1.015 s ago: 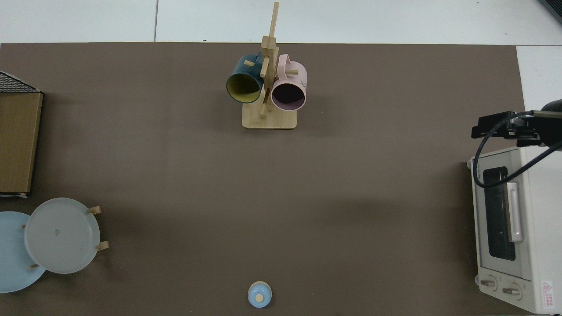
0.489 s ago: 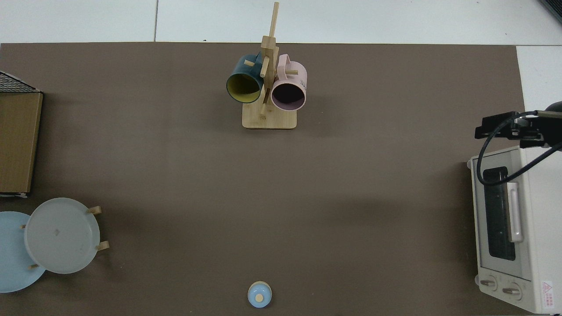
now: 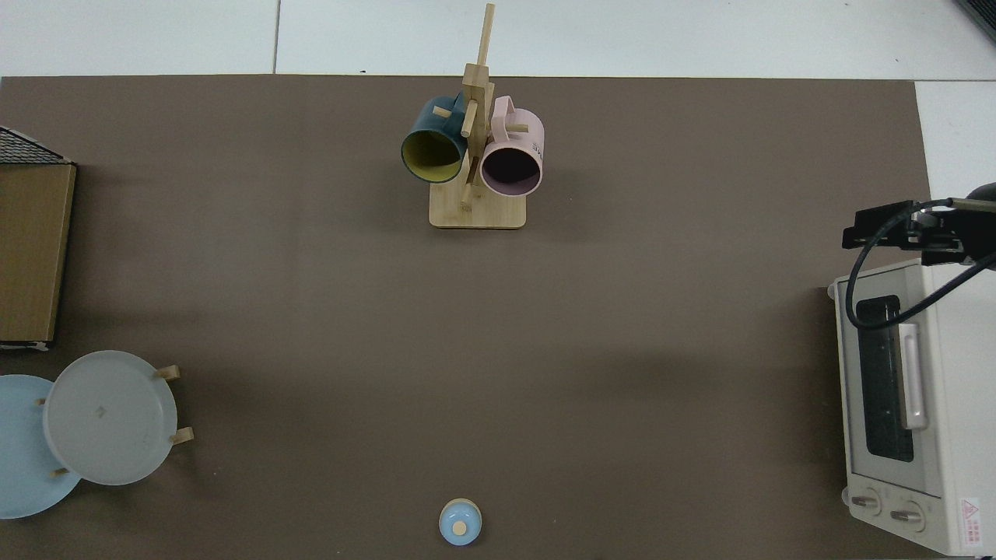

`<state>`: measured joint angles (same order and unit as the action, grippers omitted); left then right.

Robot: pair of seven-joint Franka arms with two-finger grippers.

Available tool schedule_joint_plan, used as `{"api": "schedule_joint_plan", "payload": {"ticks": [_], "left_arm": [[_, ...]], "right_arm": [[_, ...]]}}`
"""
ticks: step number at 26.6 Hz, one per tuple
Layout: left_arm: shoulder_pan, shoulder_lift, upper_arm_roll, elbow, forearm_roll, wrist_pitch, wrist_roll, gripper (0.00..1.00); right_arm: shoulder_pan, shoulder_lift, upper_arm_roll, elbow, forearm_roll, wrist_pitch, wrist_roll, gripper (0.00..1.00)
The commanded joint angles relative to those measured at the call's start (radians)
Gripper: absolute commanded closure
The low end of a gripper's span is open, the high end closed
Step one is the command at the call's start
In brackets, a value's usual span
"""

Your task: Put markers into pen holder

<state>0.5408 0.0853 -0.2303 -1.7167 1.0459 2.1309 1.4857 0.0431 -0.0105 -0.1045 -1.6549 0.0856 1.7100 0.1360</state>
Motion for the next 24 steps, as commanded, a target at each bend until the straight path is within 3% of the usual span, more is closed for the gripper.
{"api": "schedule_joint_plan", "payload": {"ticks": [1, 8, 13, 24], "left_arm": [[0.010, -0.022, -0.003, 0.002, -0.157, -0.015, 0.008, 0.00], [-0.009, -0.025, -0.027, 0.017, -0.371, -0.115, -0.050, 0.00], [-0.010, -0.032, -0.079, 0.034, -0.427, -0.164, -0.157, 0.00], [-0.010, -0.036, -0.213, 0.029, -0.716, -0.359, -0.646, 0.00]], "right_arm": [[-0.020, -0.028, 0.019, -0.032, -0.004, 0.003, 0.027, 0.00], [-0.020, -0.028, 0.019, -0.031, -0.017, 0.003, 0.027, 0.00], [-0.023, -0.028, 0.016, -0.031, -0.018, 0.002, 0.024, 0.00], [-0.045, -0.068, 0.022, -0.046, -0.049, -0.067, -0.013, 0.00]]}}
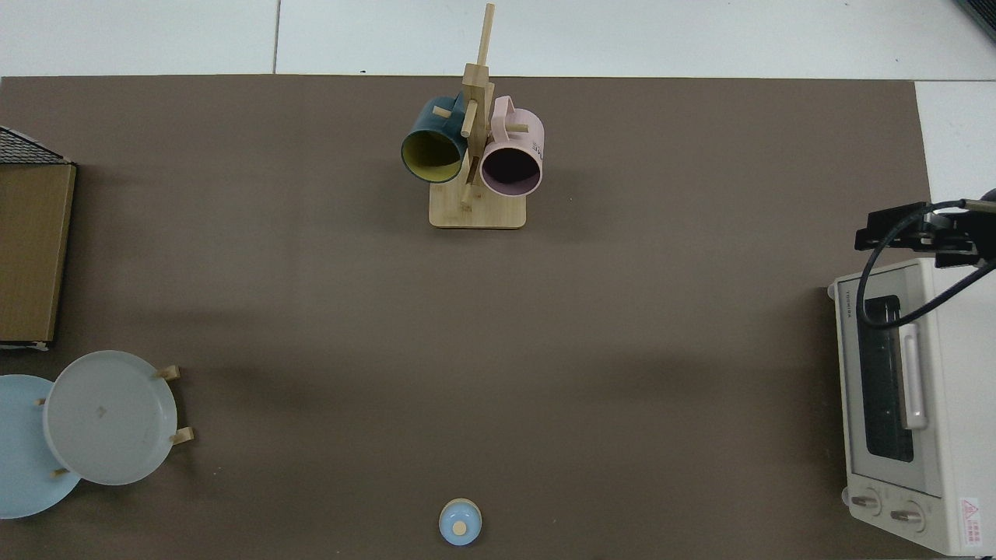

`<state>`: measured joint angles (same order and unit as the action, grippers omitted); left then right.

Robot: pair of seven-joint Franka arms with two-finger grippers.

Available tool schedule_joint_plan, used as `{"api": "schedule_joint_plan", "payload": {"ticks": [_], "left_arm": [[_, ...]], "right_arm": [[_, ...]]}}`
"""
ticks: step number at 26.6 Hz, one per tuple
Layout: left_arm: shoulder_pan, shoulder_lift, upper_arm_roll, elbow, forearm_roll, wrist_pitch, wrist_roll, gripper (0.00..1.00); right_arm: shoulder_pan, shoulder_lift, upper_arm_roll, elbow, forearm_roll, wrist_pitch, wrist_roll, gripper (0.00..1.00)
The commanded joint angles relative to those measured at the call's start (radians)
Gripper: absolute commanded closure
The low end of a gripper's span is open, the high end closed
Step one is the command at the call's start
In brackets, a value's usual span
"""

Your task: Put markers into pen holder

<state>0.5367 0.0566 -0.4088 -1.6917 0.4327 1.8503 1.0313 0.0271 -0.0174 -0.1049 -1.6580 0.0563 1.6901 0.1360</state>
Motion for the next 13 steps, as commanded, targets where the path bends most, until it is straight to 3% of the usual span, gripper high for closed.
{"api": "schedule_joint_plan", "payload": {"ticks": [1, 4, 13], "left_arm": [[-0.006, -0.012, -0.047, 0.004, -0.127, -0.098, -0.250, 0.00], [-0.006, -0.020, -0.088, 0.003, -0.176, -0.160, -0.431, 0.00], [-0.006, -0.073, -0.183, -0.002, -0.322, -0.243, -0.752, 0.00]], "right_arm": [[-0.029, -0.068, 0.022, -0.064, -0.024, -0.038, -0.024, 0.00], [-0.029, -0.078, 0.024, -0.085, -0.073, 0.009, -0.062, 0.00], [-0.067, -0.070, 0.045, -0.080, -0.056, 0.028, -0.079, 0.00]]}}
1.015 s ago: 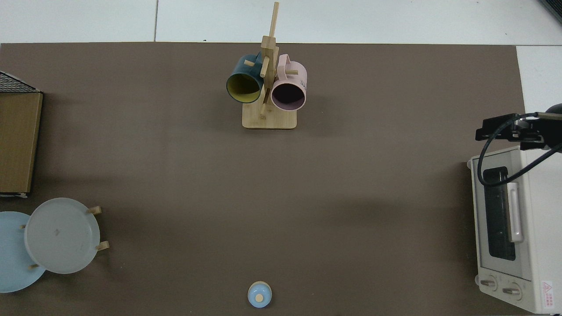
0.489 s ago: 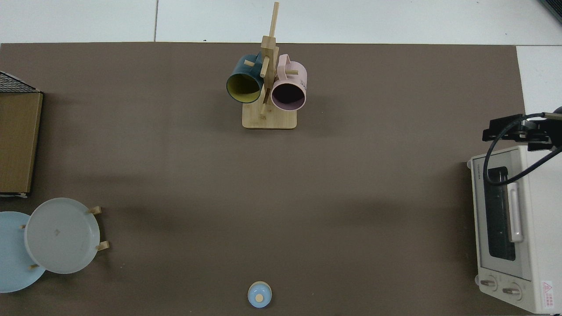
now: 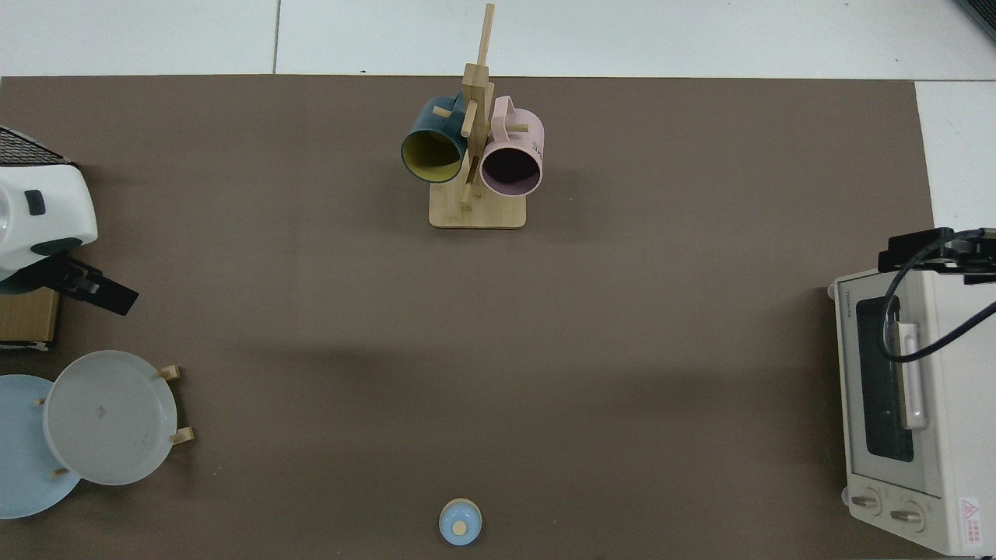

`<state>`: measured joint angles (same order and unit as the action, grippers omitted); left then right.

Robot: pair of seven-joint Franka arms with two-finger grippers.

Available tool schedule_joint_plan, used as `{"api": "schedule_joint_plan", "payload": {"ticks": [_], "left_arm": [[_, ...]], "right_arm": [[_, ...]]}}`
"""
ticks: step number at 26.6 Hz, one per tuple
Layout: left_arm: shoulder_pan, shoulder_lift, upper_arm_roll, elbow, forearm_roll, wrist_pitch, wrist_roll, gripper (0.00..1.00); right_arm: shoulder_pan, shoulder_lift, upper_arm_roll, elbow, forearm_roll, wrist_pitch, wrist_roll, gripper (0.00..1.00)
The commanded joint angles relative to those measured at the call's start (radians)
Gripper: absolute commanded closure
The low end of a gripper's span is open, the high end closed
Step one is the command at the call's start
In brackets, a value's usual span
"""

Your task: Put markers into pen holder

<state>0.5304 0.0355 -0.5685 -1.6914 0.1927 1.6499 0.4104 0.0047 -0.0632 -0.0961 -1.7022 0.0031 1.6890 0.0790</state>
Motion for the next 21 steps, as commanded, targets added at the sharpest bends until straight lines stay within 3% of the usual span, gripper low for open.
{"api": "schedule_joint_plan", "payload": {"ticks": [1, 4, 9, 21], "left_arm": [[-0.001, -0.061, -0.033, -0.002, -0.096, -0.044, -0.166, 0.00], [-0.007, -0.081, -0.066, -0.002, -0.107, -0.058, -0.254, 0.00], [-0.006, -0.120, -0.108, -0.007, -0.174, -0.101, -0.399, 0.00], [0.013, -0.135, -0.090, 0.007, -0.219, -0.094, -0.403, 0.00]], "right_arm": [[-0.045, -0.024, 0.041, -0.036, -0.002, 0.029, -0.022, 0.00], [-0.026, -0.024, 0.039, -0.034, 0.000, 0.029, -0.018, 0.00], [0.047, -0.023, -0.014, -0.036, 0.000, 0.029, -0.013, 0.00], [0.103, -0.024, -0.063, -0.036, -0.003, 0.029, -0.012, 0.00]]}}
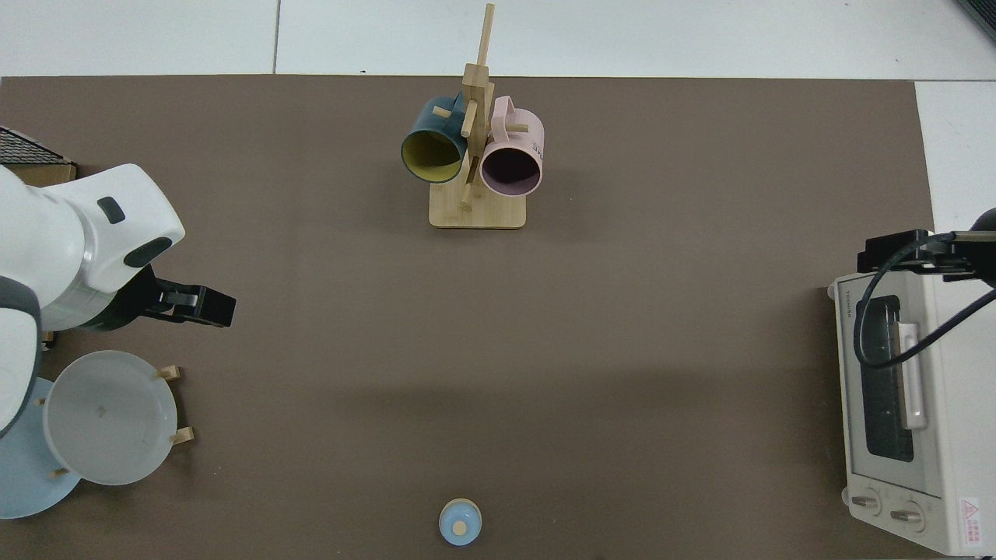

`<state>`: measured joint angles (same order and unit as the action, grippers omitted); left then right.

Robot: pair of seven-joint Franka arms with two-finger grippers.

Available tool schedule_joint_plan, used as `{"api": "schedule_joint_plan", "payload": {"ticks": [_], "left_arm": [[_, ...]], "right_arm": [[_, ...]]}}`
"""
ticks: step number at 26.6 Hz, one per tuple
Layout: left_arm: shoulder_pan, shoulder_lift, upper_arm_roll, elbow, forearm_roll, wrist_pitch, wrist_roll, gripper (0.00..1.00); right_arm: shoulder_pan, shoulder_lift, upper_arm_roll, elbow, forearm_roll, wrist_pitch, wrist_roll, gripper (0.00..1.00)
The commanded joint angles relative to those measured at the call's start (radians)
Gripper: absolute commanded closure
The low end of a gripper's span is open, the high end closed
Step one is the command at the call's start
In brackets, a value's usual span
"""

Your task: Put markers into pen holder

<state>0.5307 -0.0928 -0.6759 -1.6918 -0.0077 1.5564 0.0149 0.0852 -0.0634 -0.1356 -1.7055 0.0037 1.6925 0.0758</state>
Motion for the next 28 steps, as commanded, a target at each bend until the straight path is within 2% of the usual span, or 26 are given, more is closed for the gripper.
{"api": "schedule_joint_plan", "payload": {"ticks": [1, 4, 5, 10, 18, 20, 28], "left_arm": [[0.006, -0.007, 0.025, 0.015, -0.015, -0.001, -0.009, 0.00], [-0.029, -0.002, 0.088, 0.018, -0.018, -0.001, -0.007, 0.00], [-0.062, -0.001, 0.125, 0.018, -0.021, -0.001, -0.007, 0.00], [-0.341, 0.008, 0.402, 0.030, -0.015, 0.001, -0.007, 0.00], [-0.629, 0.010, 0.680, 0.034, -0.012, -0.001, -0.010, 0.00], [-0.652, 0.008, 0.706, 0.034, -0.014, -0.001, -0.010, 0.00], [-0.655, 0.007, 0.711, 0.034, -0.009, 0.022, -0.004, 0.00]], "right_arm": [[0.019, -0.022, -0.022, -0.031, -0.004, 0.027, -0.008, 0.00], [0.018, -0.024, -0.021, -0.031, -0.001, 0.026, -0.011, 0.00], [0.018, -0.024, -0.021, -0.031, -0.001, 0.026, -0.011, 0.00], [0.024, -0.026, -0.010, -0.031, -0.002, 0.024, -0.013, 0.00], [0.021, -0.024, -0.010, -0.031, -0.002, 0.026, -0.011, 0.00], [0.021, -0.024, -0.010, -0.031, -0.002, 0.026, -0.011, 0.00], [0.021, -0.026, -0.010, -0.031, -0.002, 0.026, -0.011, 0.00]]}}
